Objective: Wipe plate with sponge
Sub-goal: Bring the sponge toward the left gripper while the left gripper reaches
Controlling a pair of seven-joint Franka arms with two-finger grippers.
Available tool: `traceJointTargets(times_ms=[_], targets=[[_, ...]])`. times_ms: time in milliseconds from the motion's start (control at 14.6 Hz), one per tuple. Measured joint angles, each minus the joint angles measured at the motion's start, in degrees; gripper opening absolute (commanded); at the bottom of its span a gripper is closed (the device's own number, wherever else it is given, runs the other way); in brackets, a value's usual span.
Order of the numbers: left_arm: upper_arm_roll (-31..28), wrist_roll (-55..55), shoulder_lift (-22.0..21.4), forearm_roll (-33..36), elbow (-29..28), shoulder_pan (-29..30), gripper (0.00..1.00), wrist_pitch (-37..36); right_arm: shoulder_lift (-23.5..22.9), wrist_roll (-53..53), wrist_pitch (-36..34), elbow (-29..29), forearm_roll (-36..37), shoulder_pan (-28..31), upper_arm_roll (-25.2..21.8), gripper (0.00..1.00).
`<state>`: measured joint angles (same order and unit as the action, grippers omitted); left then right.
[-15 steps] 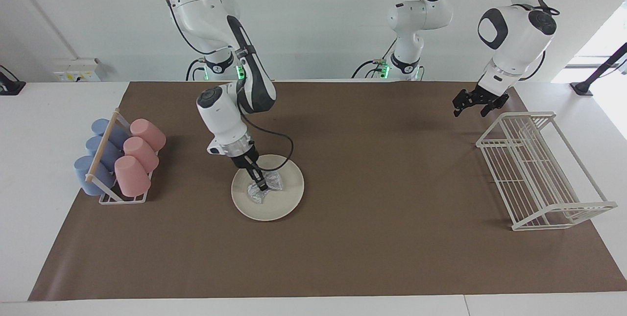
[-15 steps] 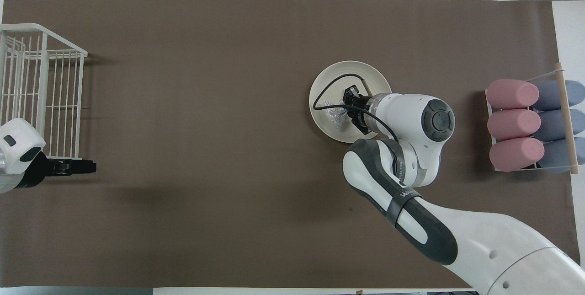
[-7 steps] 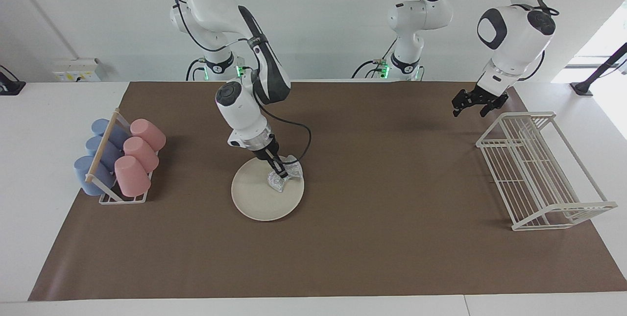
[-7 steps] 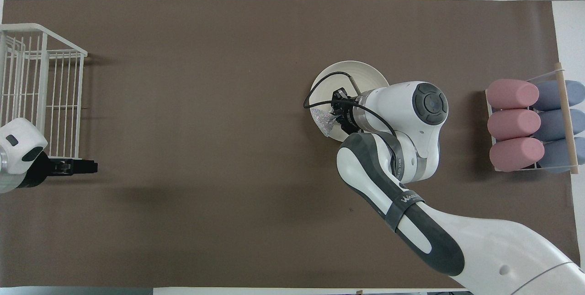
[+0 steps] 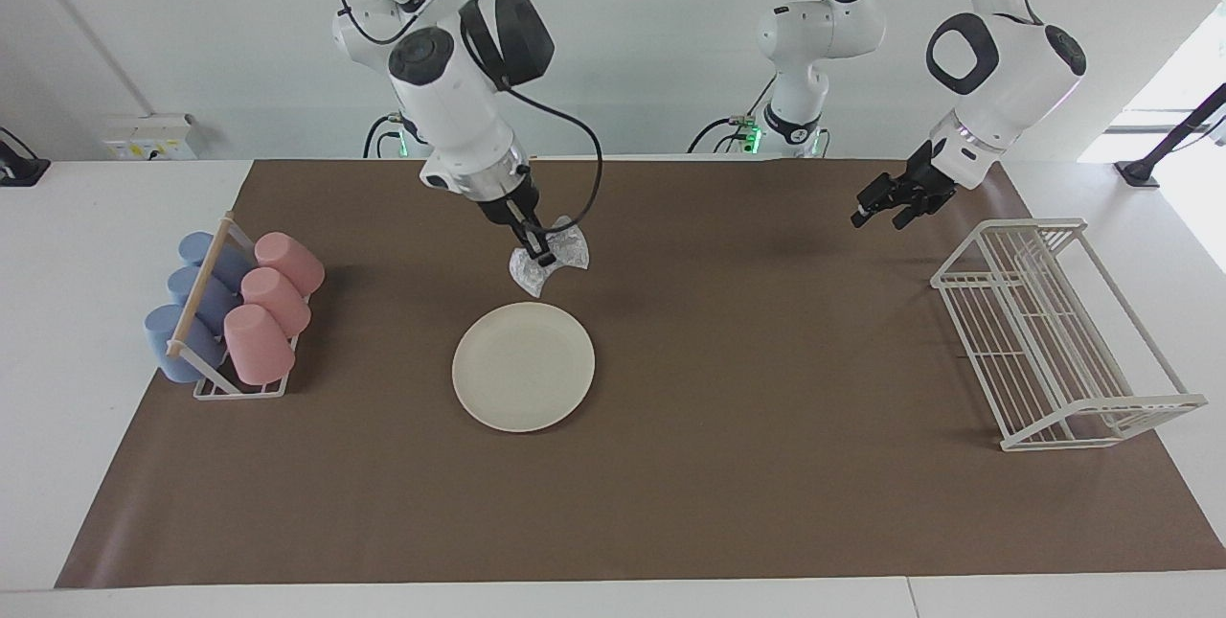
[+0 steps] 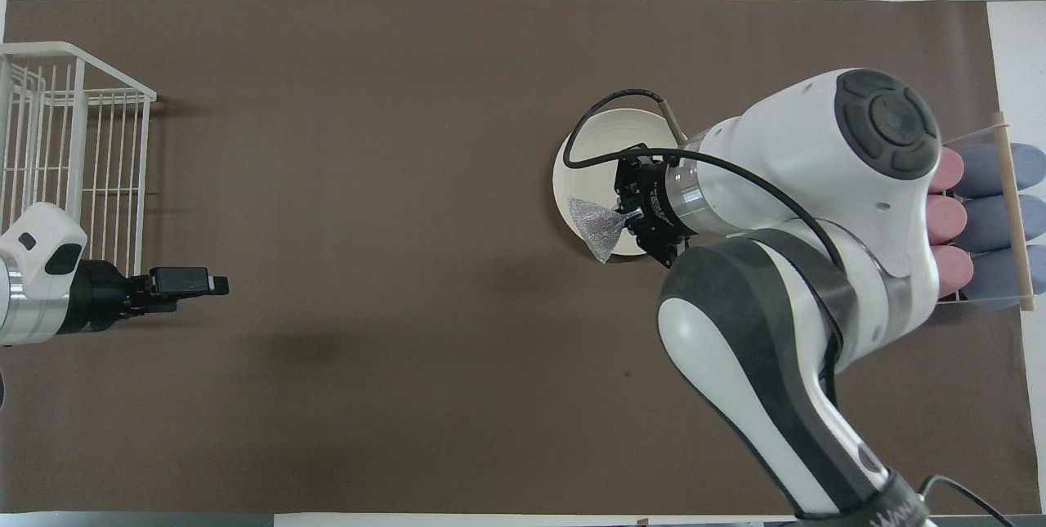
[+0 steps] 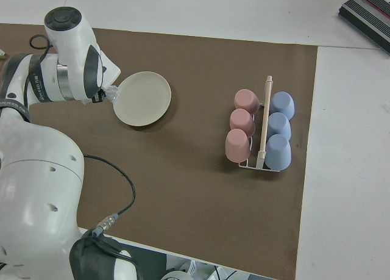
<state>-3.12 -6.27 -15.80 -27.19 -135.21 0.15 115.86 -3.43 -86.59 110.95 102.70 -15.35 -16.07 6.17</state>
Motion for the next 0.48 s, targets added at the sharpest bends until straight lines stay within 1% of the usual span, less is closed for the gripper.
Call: traceJointTargets(times_ms=[205, 274, 479], targets=[[0.16, 0.04, -0.02, -13.12, 0.02, -2.14, 1.00, -1.04, 2.90, -4.50, -10.45, -5.43, 1.12, -0.21, 0.10, 0.00], [0.19, 0.15, -0.03, -17.27, 0.02, -3.13, 1.00, -1.21, 3.54, -5.58, -12.79, -6.52, 1.27, -0.42, 0.28, 0.00], [0.28, 0.25, -0.13, -29.13, 0.18, -4.48, 1.00, -3.18, 4.18, -8.34, -15.85, -7.83, 3.39, -2.89, 0.72, 0.00]])
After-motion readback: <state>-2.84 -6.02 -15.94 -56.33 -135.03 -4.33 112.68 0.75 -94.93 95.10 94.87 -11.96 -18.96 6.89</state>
